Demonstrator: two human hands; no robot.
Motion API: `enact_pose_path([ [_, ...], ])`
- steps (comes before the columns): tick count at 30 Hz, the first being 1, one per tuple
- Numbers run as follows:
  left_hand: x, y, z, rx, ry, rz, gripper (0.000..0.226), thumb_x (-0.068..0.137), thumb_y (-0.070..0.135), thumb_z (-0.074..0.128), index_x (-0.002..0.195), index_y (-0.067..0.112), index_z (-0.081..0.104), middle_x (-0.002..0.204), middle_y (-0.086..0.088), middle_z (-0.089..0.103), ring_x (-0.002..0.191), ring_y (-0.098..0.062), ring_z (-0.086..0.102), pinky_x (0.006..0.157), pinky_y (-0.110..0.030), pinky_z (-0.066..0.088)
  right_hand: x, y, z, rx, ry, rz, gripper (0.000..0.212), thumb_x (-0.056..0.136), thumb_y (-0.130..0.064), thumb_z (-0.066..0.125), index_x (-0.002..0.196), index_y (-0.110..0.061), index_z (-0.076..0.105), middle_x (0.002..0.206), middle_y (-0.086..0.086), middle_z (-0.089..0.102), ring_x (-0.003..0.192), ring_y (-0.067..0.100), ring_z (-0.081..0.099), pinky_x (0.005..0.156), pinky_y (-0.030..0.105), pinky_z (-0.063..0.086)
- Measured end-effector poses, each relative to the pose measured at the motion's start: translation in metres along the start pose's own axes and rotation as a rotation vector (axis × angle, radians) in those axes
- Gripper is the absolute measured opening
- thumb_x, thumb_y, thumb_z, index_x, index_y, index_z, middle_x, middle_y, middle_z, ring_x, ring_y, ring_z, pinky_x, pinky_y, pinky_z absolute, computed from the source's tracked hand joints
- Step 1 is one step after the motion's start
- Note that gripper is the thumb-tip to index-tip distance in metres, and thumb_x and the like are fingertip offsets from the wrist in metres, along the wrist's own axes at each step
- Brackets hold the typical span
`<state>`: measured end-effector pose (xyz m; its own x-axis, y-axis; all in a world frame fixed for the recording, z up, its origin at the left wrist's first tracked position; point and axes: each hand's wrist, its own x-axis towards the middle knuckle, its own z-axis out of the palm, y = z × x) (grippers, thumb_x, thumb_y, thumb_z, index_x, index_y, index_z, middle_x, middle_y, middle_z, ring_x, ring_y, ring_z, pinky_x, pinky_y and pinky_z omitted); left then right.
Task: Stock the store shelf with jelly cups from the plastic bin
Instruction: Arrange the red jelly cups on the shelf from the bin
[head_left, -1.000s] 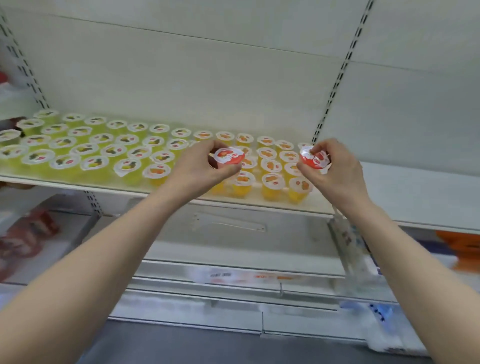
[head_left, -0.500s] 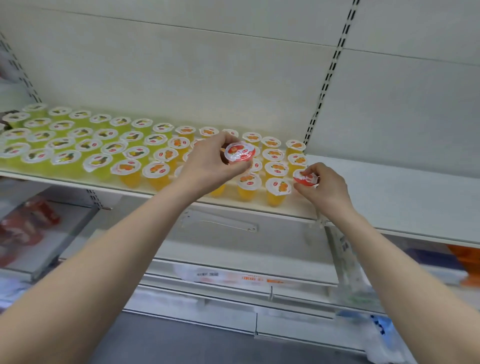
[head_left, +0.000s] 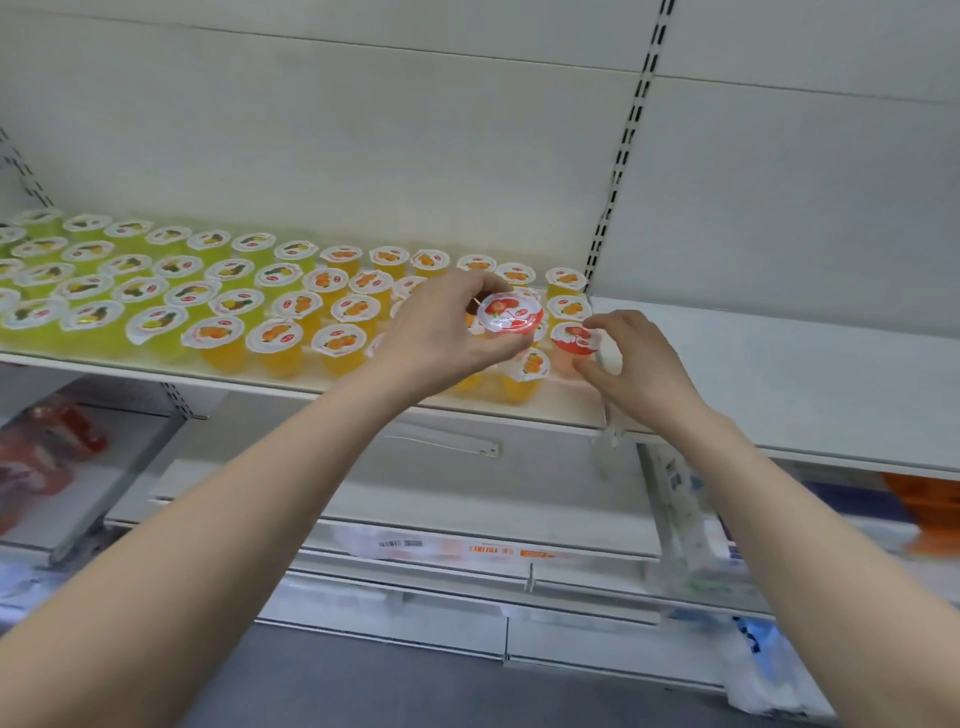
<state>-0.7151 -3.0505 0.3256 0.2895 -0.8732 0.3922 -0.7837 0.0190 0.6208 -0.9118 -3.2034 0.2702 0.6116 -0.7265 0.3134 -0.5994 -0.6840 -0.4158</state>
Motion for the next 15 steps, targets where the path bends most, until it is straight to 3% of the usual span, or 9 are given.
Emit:
enact_pose_path([
  [3, 0.005, 0.016, 0.021, 0.088, -0.026, 0.083, 0.059, 0.073, 0.051, 0.071, 0.125, 0.025, 0.060, 0.115, 0.008, 0.064, 0.106, -0.012, 0.055, 0.091, -0.033, 0.047, -0.008, 0.011, -0.016, -0.117, 0.033, -0.049, 0.047, 0.092, -0.037, 0.061, 0.135, -0.018, 0.053, 0.134, 0.007, 0.054, 0.120, 0.028, 0.050, 0.101, 0.043, 0.041],
  [7, 0.009, 0.029, 0.048, 0.242, -0.068, 0.143, 0.060, 0.069, 0.056, 0.055, 0.122, 0.028, 0.061, 0.118, 0.009, 0.064, 0.113, -0.019, 0.050, 0.096, -0.038, 0.042, -0.014, 0.025, -0.032, -0.243, 0.056, -0.094, 0.048, 0.095, -0.033, 0.058, 0.138, -0.012, 0.051, 0.136, 0.011, 0.054, 0.120, 0.033, 0.050, 0.099, 0.043, 0.038],
  [11, 0.012, 0.030, 0.074, 0.326, -0.075, 0.179, 0.057, 0.068, 0.054, 0.053, 0.118, 0.028, 0.064, 0.112, 0.006, 0.066, 0.111, -0.024, 0.053, 0.100, -0.043, 0.039, -0.015, 0.035, -0.039, -0.305, 0.070, -0.150, 0.045, 0.096, -0.031, 0.058, 0.135, -0.010, 0.053, 0.130, 0.012, 0.058, 0.115, 0.035, 0.053, 0.095, 0.043, 0.039],
  [15, 0.010, 0.024, 0.093, 0.374, -0.084, 0.174, 0.057, 0.071, 0.054, 0.057, 0.122, 0.029, 0.060, 0.116, 0.008, 0.065, 0.121, -0.022, 0.046, 0.113, -0.051, 0.023, -0.015, 0.043, -0.043, -0.306, 0.095, -0.178, 0.044, 0.096, -0.030, 0.058, 0.134, -0.009, 0.053, 0.128, 0.013, 0.059, 0.113, 0.036, 0.054, 0.094, 0.043, 0.040],
])
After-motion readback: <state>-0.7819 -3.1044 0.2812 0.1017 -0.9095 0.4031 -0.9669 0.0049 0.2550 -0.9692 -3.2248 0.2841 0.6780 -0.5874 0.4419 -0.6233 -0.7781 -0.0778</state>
